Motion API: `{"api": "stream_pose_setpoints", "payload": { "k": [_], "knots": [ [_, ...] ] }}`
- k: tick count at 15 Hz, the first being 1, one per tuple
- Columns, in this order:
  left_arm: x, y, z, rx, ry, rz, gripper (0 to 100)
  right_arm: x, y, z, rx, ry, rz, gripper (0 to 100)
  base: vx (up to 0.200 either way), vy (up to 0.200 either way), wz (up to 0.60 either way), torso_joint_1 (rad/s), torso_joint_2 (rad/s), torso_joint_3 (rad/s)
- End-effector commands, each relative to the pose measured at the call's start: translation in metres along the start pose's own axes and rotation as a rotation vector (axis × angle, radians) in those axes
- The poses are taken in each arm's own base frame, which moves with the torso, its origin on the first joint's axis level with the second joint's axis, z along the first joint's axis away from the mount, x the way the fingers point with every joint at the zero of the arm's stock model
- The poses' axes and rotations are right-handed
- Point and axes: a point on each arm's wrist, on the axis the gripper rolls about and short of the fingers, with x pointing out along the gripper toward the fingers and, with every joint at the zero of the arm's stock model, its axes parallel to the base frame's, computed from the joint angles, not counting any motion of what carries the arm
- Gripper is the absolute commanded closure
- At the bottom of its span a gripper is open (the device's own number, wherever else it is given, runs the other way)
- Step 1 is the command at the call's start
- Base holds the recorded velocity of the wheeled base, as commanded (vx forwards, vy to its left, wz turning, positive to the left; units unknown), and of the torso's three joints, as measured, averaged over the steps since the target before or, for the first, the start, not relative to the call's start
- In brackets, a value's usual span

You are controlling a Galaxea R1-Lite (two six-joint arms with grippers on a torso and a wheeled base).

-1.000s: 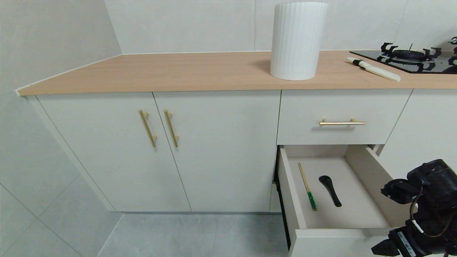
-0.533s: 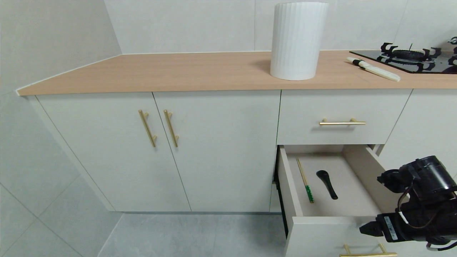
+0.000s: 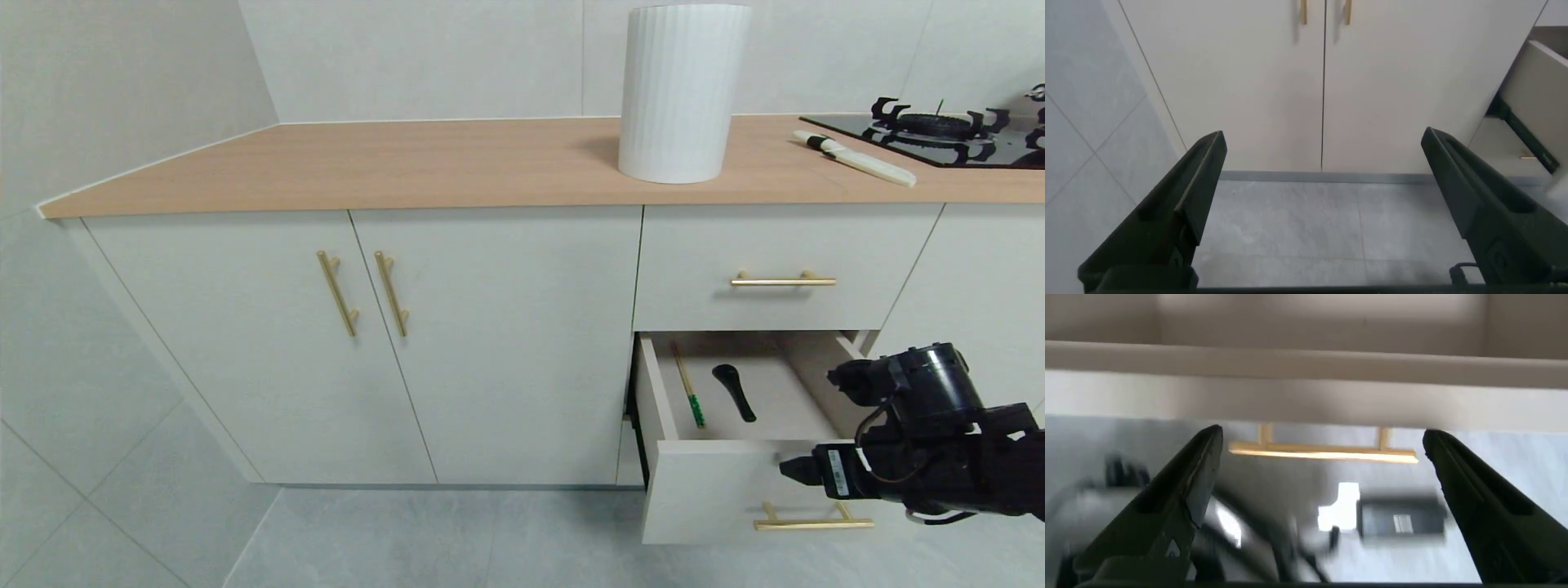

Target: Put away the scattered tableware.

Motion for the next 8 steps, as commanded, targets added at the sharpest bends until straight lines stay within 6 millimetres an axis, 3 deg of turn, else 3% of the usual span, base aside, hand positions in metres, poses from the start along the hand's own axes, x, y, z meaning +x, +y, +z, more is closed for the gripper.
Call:
{"api": "stream_pose_setpoints", "payload": {
  "k": [1, 8],
  "knots": [
    [0.000, 0.000, 0.000, 0.000, 0.000, 0.001, 0, 0.027, 0.004, -0.003, -0.001, 0.000, -0.001, 0, 0.000, 0.000, 0.00, 0.000, 0.00, 0.000],
    [0.000, 0.000, 0.000, 0.000, 0.000, 0.001, 0, 0.096, 0.005, 0.018, 0.067, -0.301, -0.039, 0, 0.000, 0.000, 0.00, 0.000, 0.00, 0.000]
  ]
}}
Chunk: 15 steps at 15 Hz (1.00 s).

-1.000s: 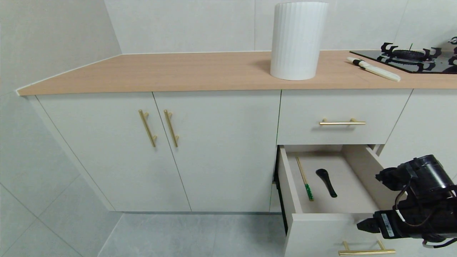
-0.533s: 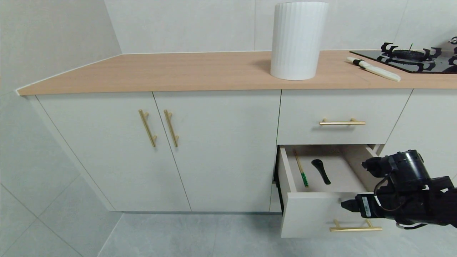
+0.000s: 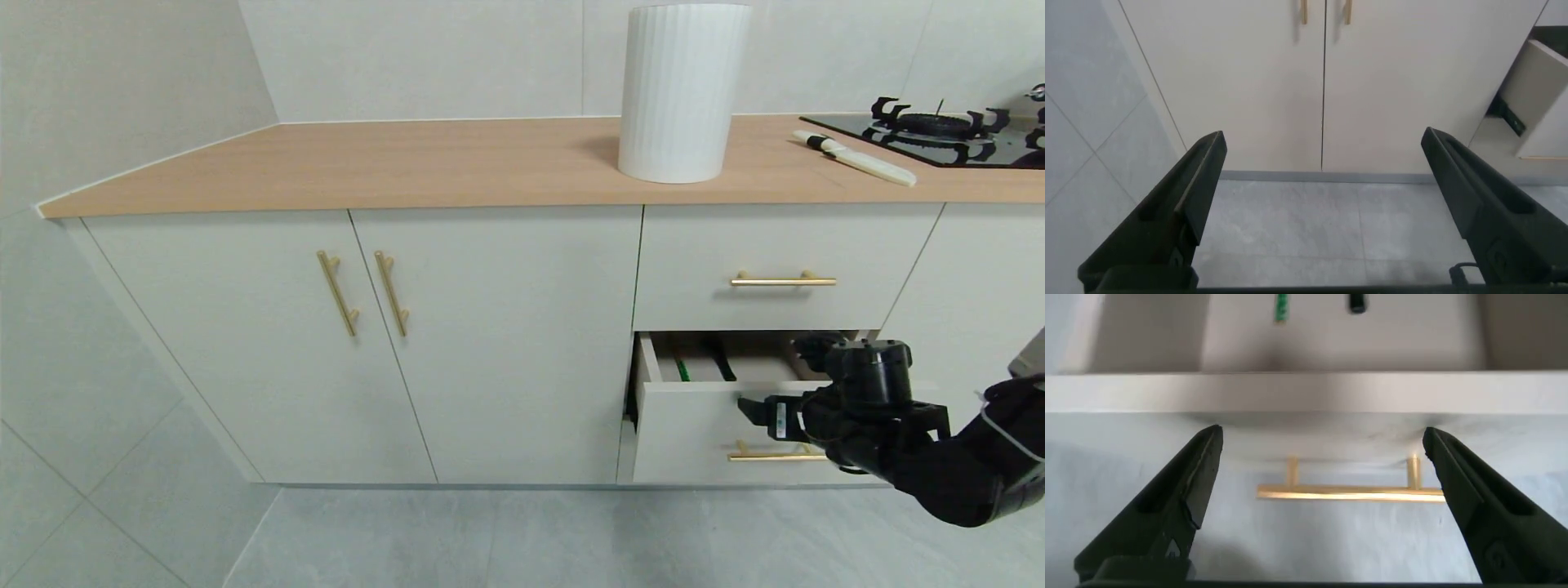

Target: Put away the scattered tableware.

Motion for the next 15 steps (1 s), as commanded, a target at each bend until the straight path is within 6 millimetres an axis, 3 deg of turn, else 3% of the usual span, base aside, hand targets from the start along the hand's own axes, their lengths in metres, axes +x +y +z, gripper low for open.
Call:
{"api": "stream_pose_setpoints", "payload": {
  "k": [1, 9, 15],
  "knots": [
    [0.000, 0.000, 0.000, -0.002, 0.000, 0.001, 0, 0.025, -0.003, -0.018, 0.005, 0.015, -0.036, 0, 0.000, 0.000, 0.00, 0.000, 0.00, 0.000],
    [0.000, 0.000, 0.000, -0.002, 0.000, 0.001, 0, 0.077, -0.009, -0.016, 0.088, -0.234, -0.143, 0, 0.000, 0.000, 0.00, 0.000, 0.00, 0.000],
    [0.000, 0.000, 0.000, 0.000, 0.000, 0.001, 0, 0.095, -0.015, -0.001, 0.165, -0.325, -0.208, 0, 0.000, 0.000, 0.00, 0.000, 0.00, 0.000]
  ]
}}
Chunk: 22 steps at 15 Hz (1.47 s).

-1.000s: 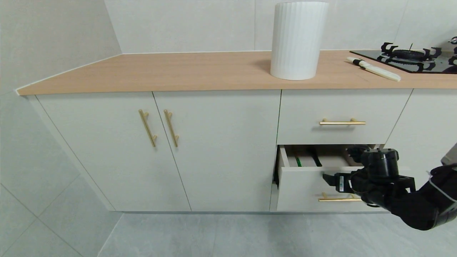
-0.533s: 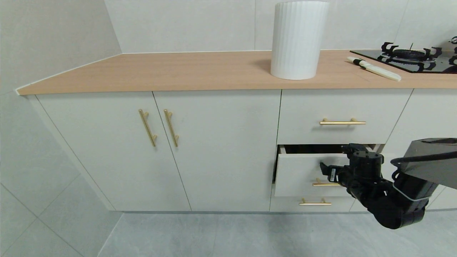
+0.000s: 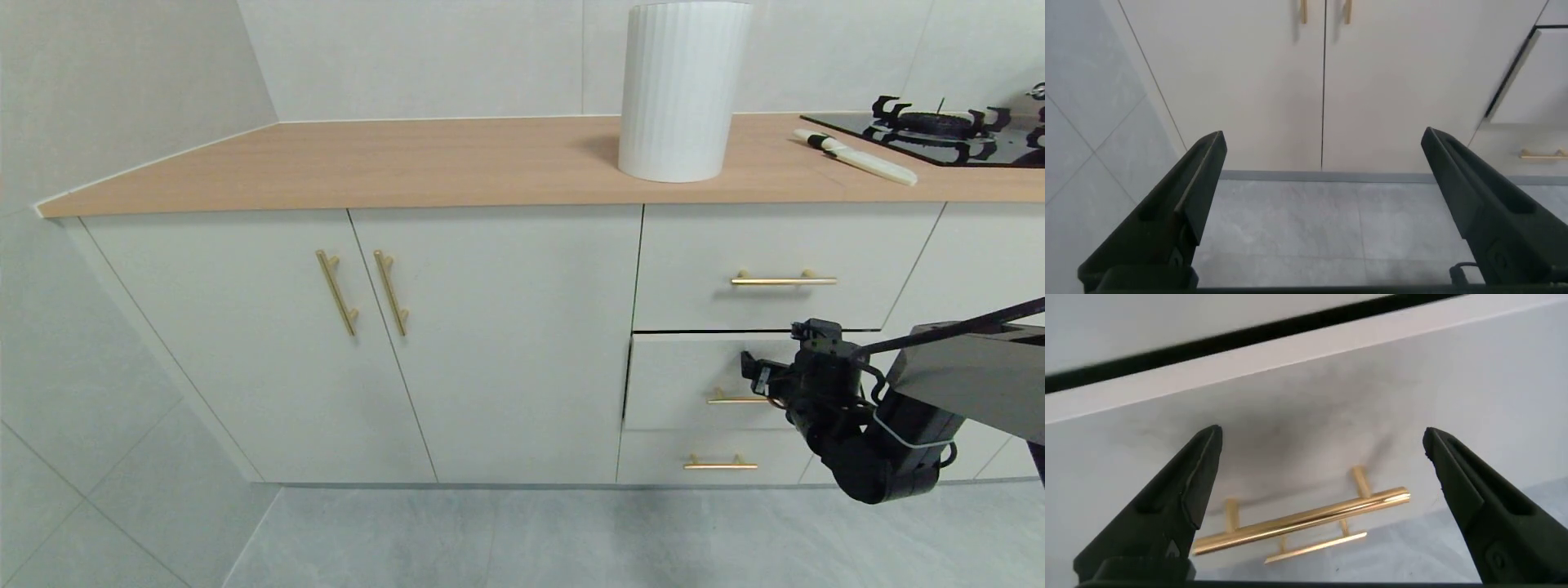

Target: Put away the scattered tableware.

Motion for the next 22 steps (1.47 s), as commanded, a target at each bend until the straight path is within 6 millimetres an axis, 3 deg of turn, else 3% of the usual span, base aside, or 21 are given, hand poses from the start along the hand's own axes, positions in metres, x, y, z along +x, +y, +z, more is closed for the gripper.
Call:
{"api": "stream_pose_setpoints", "payload": {
  "k": [1, 7, 18, 22],
  "knots": [
    [0.000, 0.000, 0.000, -0.001, 0.000, 0.001, 0, 0.008, -0.001, -0.001, 0.007, -0.016, -0.019, 0, 0.000, 0.000, 0.00, 0.000, 0.00, 0.000],
    [0.000, 0.000, 0.000, 0.000, 0.000, 0.001, 0, 0.006, -0.001, 0.010, 0.027, -0.049, -0.020, 0, 0.000, 0.000, 0.00, 0.000, 0.00, 0.000],
    [0.000, 0.000, 0.000, 0.000, 0.000, 0.001, 0, 0.010, 0.001, 0.011, 0.056, -0.070, -0.013, 0, 0.000, 0.000, 0.00, 0.000, 0.00, 0.000],
    [0.000, 0.000, 0.000, -0.001, 0.000, 0.001, 0, -0.019, -0.001, 0.044, 0.071, -0.107, 0.004, 0, 0.000, 0.000, 0.00, 0.000, 0.00, 0.000]
  ]
}}
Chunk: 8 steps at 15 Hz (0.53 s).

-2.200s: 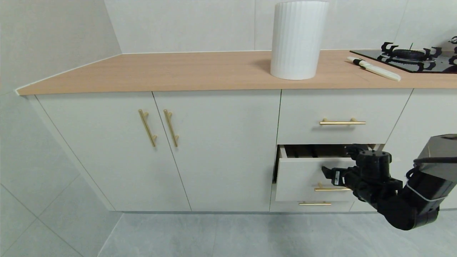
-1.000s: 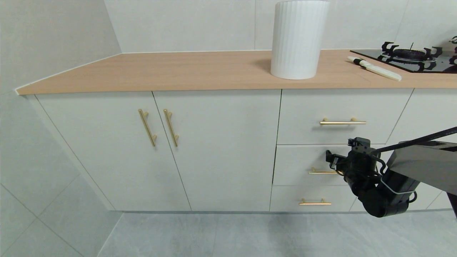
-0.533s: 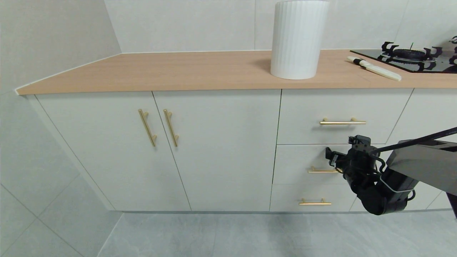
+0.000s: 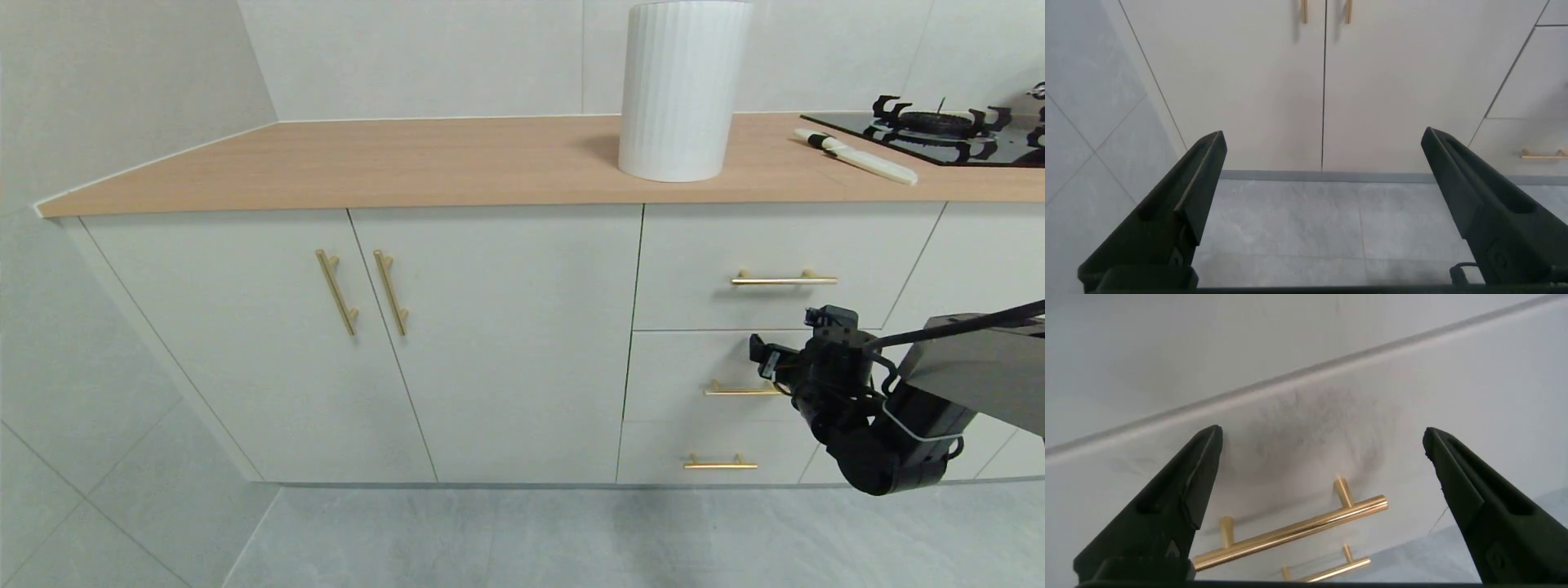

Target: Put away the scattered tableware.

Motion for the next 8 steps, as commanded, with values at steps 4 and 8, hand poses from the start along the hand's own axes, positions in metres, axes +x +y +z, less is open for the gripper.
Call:
{"api": "stream_pose_setpoints", "payload": {
  "k": [4, 8],
  "knots": [
    [0.000, 0.000, 0.000, -0.002, 0.000, 0.001, 0, -0.086, -0.011, 0.107, 0.065, -0.183, 0.050, 0, 0.000, 0.000, 0.00, 0.000, 0.00, 0.000],
    [0.000, 0.000, 0.000, -0.002, 0.000, 0.000, 0, -0.200, -0.048, 0.163, -0.025, -0.364, 0.054, 0, 0.000, 0.000, 0.00, 0.000, 0.00, 0.000]
  ]
}}
